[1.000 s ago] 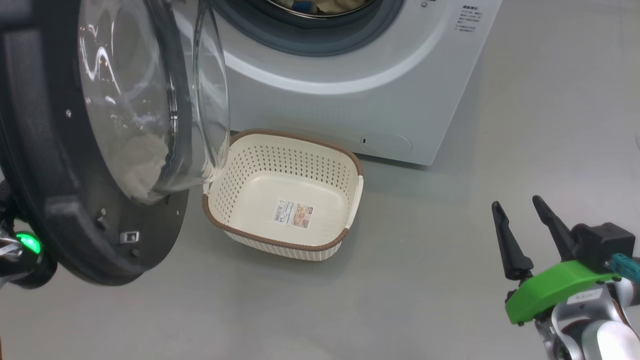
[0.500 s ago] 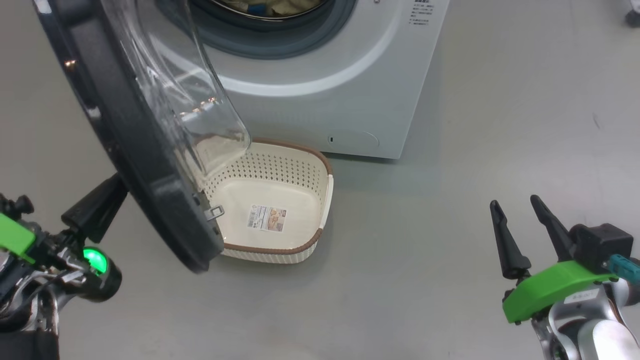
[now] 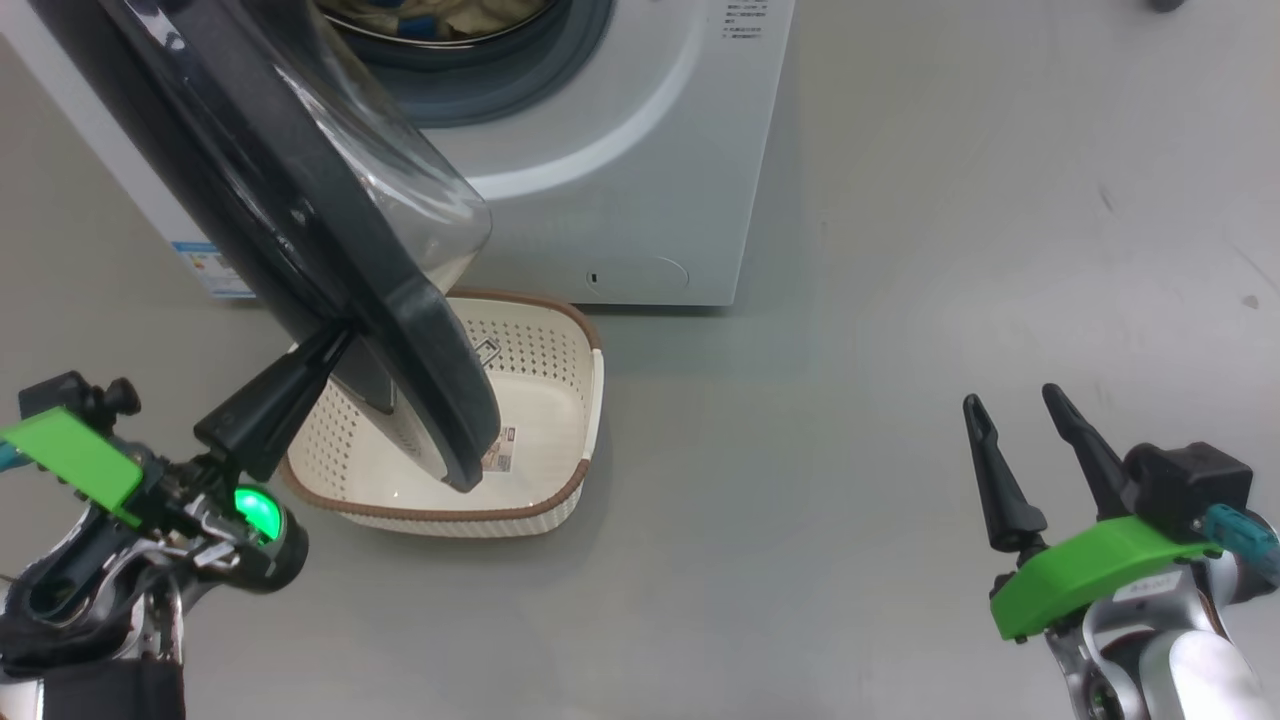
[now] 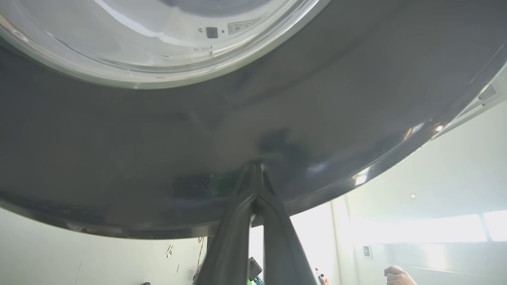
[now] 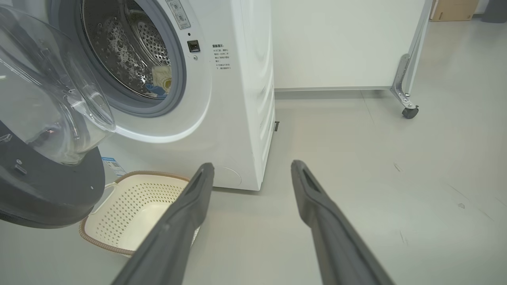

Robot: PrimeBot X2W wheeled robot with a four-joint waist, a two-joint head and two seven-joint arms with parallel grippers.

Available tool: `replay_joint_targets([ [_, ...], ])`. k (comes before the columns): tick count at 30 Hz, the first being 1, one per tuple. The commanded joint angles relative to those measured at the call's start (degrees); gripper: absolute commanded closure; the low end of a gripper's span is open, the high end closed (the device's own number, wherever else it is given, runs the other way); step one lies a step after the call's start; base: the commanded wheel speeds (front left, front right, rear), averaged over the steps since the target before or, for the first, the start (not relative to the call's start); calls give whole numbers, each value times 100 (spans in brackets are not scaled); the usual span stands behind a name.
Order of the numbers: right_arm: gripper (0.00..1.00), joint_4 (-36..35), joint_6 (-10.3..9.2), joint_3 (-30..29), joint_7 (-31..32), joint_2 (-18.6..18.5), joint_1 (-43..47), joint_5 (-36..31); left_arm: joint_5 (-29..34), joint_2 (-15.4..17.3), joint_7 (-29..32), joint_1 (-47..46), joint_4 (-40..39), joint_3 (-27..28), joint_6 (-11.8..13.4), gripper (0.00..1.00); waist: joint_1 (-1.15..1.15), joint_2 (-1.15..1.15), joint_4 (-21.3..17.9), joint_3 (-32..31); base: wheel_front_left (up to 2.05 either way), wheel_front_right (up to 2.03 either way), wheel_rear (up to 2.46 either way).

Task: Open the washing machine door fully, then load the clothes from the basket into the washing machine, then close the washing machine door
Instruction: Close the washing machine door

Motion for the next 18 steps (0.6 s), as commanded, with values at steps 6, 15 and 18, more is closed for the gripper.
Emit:
replay_joint_targets([
  [6, 0, -105, 10, 184, -167, -27, -287, 114, 209, -5, -22, -405, -60, 221, -40, 100, 0, 0, -352, 88, 0, 0, 0],
  [15, 0, 1, 10, 250, -284, -27, -364, 203, 354, -116, -112, -890, 169, 365, -40, 100, 0, 0, -865, 205, 0, 0, 0],
  [18, 0, 36, 10, 291, -322, -27, -378, 233, 389, -160, -142, -1038, 292, 401, -40, 100, 0, 0, -1007, 236, 0, 0, 0],
])
